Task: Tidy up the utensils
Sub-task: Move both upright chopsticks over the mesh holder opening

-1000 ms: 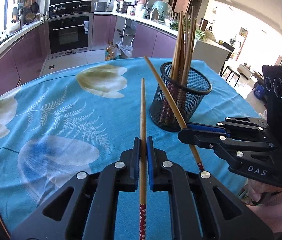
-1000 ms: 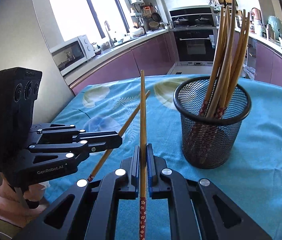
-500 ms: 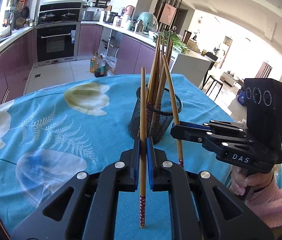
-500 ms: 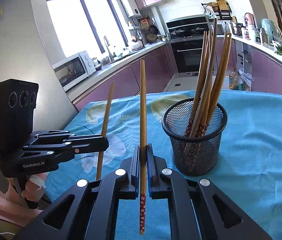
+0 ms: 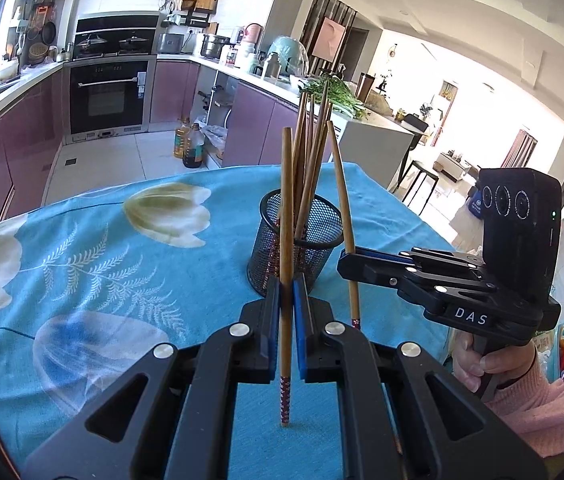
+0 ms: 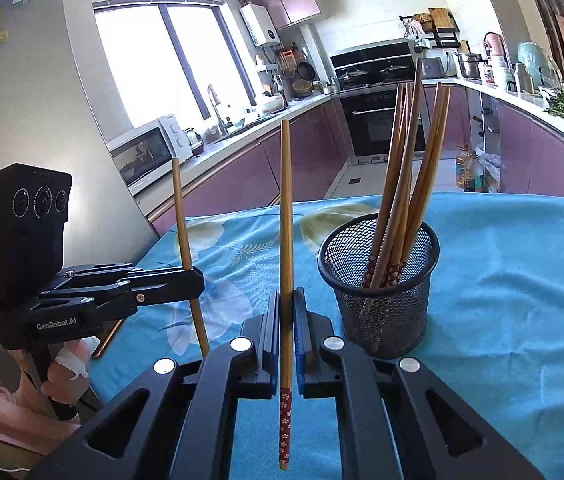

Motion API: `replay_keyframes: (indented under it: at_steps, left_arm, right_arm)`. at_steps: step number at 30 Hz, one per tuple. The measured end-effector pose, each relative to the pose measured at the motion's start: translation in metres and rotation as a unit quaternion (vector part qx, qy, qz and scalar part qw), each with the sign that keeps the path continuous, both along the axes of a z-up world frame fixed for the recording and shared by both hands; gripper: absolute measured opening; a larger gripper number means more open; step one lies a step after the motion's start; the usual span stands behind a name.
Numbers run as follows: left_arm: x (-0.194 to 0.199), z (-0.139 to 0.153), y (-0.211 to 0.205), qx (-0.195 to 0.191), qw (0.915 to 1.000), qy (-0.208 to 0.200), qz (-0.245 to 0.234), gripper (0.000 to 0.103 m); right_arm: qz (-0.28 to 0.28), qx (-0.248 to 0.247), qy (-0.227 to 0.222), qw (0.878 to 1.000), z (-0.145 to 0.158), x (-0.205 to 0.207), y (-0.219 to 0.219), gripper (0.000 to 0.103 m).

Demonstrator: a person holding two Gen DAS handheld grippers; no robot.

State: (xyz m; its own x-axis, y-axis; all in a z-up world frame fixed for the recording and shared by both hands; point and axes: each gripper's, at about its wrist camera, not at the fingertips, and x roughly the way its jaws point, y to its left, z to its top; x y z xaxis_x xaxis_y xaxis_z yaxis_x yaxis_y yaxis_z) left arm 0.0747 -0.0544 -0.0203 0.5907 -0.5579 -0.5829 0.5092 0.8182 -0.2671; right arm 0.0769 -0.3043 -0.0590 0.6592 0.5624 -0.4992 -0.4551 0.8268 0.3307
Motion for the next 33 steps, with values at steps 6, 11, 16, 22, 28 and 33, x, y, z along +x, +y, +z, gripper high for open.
replay_keyframes:
  at_steps: [6, 11, 16, 22, 28, 33]
  left_arm:
    - [0.001, 0.001, -0.002, 0.002, 1.0000, -0.007, 0.005, 0.007]
    - [0.001, 0.003, -0.004, 0.008, 0.9999, -0.012, 0.010, 0.007]
    - [0.001, 0.007, -0.004, 0.007, 0.9998, -0.018, 0.010, 0.007]
    - [0.000, 0.013, -0.002, 0.002, 0.9996, -0.027, 0.009, 0.007]
    - [0.000, 0.021, -0.002, -0.003, 0.9994, -0.034, 0.005, 0.007]
    - [0.003, 0.024, -0.004, -0.005, 0.9995, -0.032, 0.001, 0.007]
  right_arm:
    - [-0.004, 0.002, -0.006, 1.000, 0.003, -0.002, 0.001, 0.006]
    - [-0.006, 0.003, -0.010, 1.000, 0.006, -0.001, -0.002, 0.006]
    - [-0.008, 0.003, -0.017, 1.000, 0.010, 0.000, -0.003, 0.006]
    - [-0.012, 0.003, -0.026, 1.000, 0.015, 0.003, -0.004, 0.006]
    - [-0.019, 0.006, -0.033, 0.999, 0.018, 0.006, -0.007, 0.006]
    - [-0.023, 0.007, -0.038, 0.999, 0.021, 0.010, -0.010, 0.006]
